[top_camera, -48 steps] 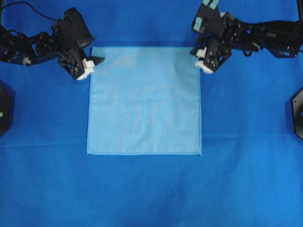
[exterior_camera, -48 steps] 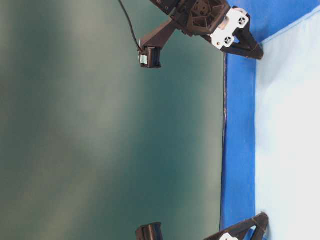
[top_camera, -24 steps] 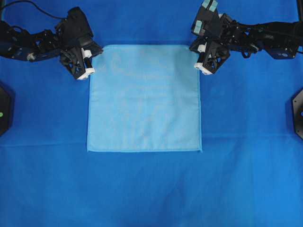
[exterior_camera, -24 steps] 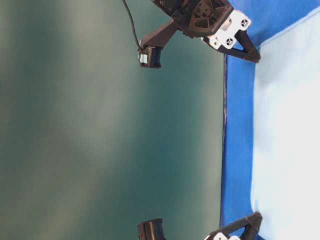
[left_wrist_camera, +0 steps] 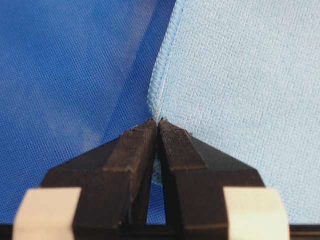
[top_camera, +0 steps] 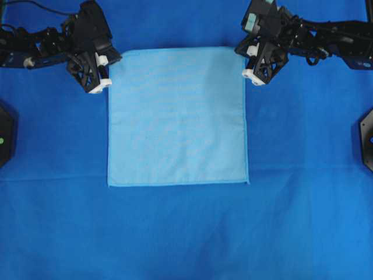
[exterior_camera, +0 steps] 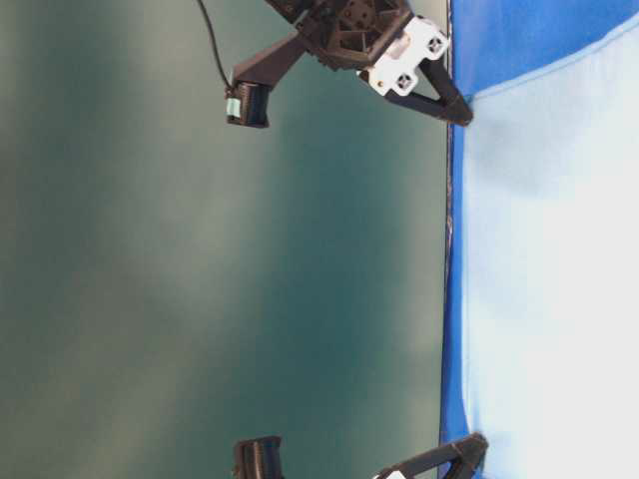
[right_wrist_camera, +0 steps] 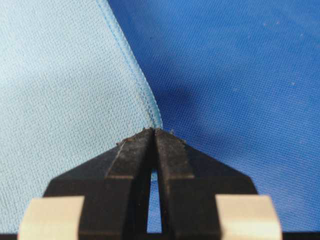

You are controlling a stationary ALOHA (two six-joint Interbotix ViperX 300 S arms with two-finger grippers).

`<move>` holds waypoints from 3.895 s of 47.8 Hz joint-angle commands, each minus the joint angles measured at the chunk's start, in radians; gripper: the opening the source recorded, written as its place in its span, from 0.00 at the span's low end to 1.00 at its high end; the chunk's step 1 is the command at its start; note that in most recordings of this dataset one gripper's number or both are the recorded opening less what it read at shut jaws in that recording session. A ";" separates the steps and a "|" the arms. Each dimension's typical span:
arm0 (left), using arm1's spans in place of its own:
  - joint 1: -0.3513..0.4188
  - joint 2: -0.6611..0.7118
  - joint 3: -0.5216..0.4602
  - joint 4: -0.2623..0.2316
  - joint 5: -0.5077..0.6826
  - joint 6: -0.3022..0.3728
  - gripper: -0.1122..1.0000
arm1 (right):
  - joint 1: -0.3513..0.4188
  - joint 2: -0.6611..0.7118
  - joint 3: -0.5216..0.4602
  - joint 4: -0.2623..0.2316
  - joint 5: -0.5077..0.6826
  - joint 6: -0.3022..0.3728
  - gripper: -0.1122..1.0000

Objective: Fold the light blue towel.

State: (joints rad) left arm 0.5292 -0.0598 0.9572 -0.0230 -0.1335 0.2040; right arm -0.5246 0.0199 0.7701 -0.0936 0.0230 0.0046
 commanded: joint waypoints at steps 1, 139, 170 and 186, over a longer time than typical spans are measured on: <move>-0.015 -0.018 -0.006 0.000 -0.002 -0.002 0.12 | 0.006 -0.026 -0.006 0.002 0.002 0.002 0.12; -0.497 -0.195 0.012 -0.002 0.232 -0.066 0.72 | 0.380 -0.155 0.071 -0.100 0.152 0.328 0.65; -0.405 -0.002 0.044 -0.002 0.098 -0.061 0.70 | 0.360 -0.023 0.064 -0.098 0.107 0.330 0.64; -0.403 -0.002 0.040 -0.002 0.130 -0.061 0.14 | 0.364 -0.021 0.064 -0.098 0.106 0.322 0.11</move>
State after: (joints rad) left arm 0.1197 -0.0537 1.0063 -0.0245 -0.0077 0.1411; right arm -0.1657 0.0077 0.8483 -0.1917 0.1335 0.3267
